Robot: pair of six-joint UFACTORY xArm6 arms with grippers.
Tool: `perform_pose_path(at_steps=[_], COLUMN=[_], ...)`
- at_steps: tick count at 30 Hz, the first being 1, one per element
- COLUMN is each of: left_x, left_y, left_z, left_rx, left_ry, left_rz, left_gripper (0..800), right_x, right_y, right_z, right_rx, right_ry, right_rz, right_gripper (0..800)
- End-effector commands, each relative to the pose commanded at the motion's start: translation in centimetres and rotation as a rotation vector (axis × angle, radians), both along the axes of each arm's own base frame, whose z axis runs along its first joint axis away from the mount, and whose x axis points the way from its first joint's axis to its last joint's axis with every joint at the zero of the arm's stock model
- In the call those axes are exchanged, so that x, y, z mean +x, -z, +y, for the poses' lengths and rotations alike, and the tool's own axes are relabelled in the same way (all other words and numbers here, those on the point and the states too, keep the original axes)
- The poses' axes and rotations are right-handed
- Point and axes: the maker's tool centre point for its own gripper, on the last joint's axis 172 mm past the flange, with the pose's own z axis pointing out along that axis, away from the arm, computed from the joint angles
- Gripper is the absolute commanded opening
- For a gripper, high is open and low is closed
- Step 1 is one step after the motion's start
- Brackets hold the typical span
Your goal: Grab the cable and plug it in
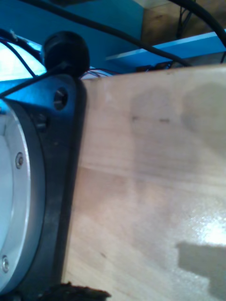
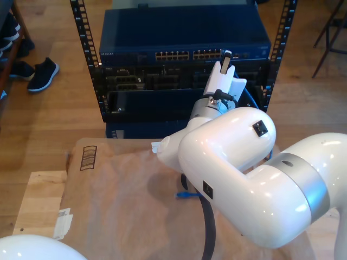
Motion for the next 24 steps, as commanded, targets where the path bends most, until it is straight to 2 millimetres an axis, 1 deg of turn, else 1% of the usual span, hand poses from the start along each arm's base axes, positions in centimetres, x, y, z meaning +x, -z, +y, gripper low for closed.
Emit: perform_pose_path(at_steps=[7,10,18,24], left_x=[0.0,0.0,0.0,0.0], left_y=[0.0,0.0,0.0,0.0], left_z=[0.0,0.0,0.0,0.0], left_rx=[0.0,0.0,0.0,0.0], left_ry=[0.0,0.0,0.0,0.0], left_rz=[0.0,0.0,0.0,0.0], left_gripper=[799,799,799,799], right_x=[0.1,0.2,0.3,-0.1], right_y=[-0.2,0.2,0.8,2.0], right_z=[-0.1,-0.5,-0.9,-1.2], right_rx=[-0.001,-0.006,-0.026,-0.039], right_ry=[-0.001,0.003,-0.005,-0.003], right_rz=[-0.004,0.002,0.011,0.035], right_gripper=[0,0,0,0])
